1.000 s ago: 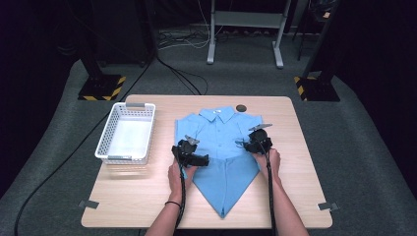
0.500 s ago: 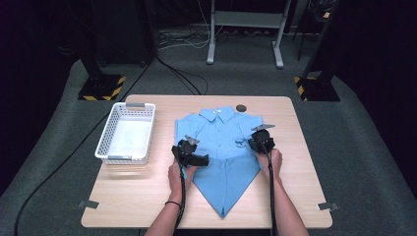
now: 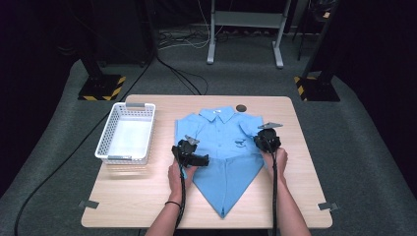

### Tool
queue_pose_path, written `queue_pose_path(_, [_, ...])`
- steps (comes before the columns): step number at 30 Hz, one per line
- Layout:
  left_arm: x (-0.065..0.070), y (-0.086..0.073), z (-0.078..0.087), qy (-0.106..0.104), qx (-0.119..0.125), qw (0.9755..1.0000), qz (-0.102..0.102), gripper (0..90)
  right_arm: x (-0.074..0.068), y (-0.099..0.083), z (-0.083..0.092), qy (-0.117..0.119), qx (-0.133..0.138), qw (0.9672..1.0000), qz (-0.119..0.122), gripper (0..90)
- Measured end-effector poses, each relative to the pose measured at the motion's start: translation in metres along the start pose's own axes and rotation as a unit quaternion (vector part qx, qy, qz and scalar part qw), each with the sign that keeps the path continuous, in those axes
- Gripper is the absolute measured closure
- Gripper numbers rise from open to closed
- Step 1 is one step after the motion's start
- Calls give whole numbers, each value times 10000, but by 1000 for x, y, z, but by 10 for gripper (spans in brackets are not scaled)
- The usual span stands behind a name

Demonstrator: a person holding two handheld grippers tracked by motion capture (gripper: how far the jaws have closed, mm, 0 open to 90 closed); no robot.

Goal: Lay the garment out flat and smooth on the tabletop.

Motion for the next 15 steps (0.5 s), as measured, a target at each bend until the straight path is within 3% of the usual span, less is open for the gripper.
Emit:
queue_pose_path(9, [0, 0, 0, 1, 0, 10000, -1, 6, 16, -2, 10, -129, 101, 9998, -128, 860])
queue_pose_path(15, [0, 0, 0, 0, 1, 10000, 2, 6, 35, -2, 25, -225, 221, 9989, -351, 859])
Point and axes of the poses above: each handheld gripper's, and its own axes: z roughly backward along the jaws, y roughly out of its top, x roughly to its right, the point moved 10 cm from there along -z, roughly forward along the jaws, and after that the axes turned 6 degrees about z, right-handed, at the moved point
